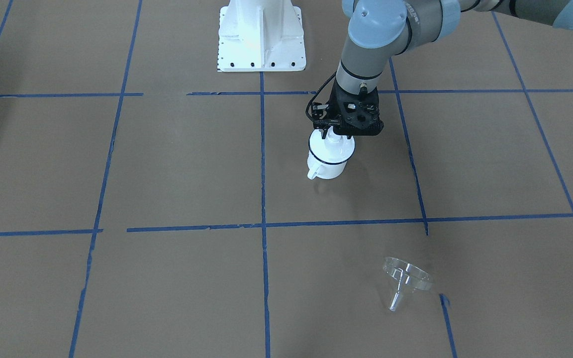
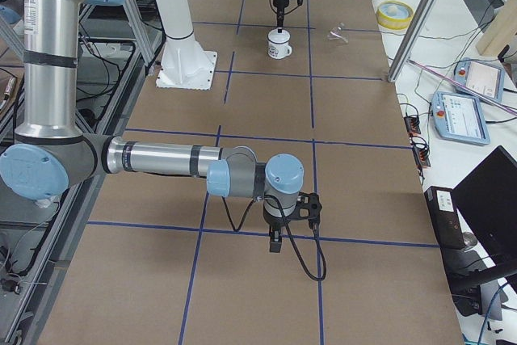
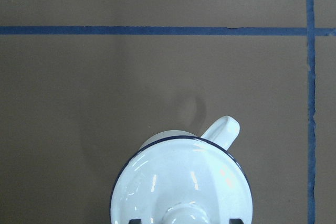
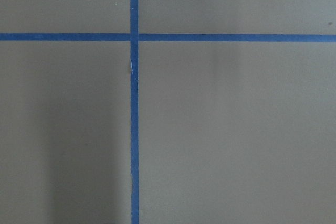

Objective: Place funnel on cup
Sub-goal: 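Close the left gripper on the lid knob and lift it off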

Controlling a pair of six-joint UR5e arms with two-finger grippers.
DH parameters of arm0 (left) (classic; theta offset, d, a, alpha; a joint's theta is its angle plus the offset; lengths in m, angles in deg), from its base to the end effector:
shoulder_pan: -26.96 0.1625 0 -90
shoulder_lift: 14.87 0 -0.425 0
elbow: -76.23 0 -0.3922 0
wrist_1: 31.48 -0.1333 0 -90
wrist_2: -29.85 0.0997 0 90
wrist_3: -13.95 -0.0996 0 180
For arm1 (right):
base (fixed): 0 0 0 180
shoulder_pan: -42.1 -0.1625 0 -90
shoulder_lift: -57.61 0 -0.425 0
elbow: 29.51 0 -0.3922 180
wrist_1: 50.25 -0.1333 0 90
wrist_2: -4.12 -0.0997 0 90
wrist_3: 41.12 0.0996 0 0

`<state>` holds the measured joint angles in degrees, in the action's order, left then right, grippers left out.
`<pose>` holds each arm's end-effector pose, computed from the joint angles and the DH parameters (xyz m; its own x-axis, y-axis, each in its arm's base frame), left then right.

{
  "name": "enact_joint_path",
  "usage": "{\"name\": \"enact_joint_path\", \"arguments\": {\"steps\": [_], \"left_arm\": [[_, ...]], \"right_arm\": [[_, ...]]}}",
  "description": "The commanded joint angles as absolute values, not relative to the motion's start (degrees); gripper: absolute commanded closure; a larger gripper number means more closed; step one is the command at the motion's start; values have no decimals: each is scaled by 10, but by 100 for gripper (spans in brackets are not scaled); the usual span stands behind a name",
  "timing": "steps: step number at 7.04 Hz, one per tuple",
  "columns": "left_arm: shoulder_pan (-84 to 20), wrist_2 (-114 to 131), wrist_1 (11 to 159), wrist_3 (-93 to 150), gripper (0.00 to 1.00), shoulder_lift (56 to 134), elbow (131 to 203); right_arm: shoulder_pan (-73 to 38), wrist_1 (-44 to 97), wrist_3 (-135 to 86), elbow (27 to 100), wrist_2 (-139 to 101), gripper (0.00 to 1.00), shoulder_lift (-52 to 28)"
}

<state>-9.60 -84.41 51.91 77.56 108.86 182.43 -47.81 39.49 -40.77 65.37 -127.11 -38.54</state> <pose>0.4456 -0.4455 0.2135 0.6642 0.0119 -0.7474 0.0239 0.9990 0.0372 0.0670 -0.4450 0.6704 0.7521 0.0165 0.6589 -0.0030 0.9998 -0.0217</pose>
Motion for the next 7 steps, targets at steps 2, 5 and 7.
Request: {"name": "enact_joint_path", "arguments": {"steps": [2,5,7], "left_arm": [[-96,-843,529,774,43,1088,1817],[-96,-843,527,777,70,1090,1819],[-97,-842,524,777,92,1088,1838]], "right_arm": [[-478,395,-408,654,-1271,0,-385],[-478,395,-408,654,-1271,0,-385],[-478,395,-408,653,-1271,0,-385]]}}
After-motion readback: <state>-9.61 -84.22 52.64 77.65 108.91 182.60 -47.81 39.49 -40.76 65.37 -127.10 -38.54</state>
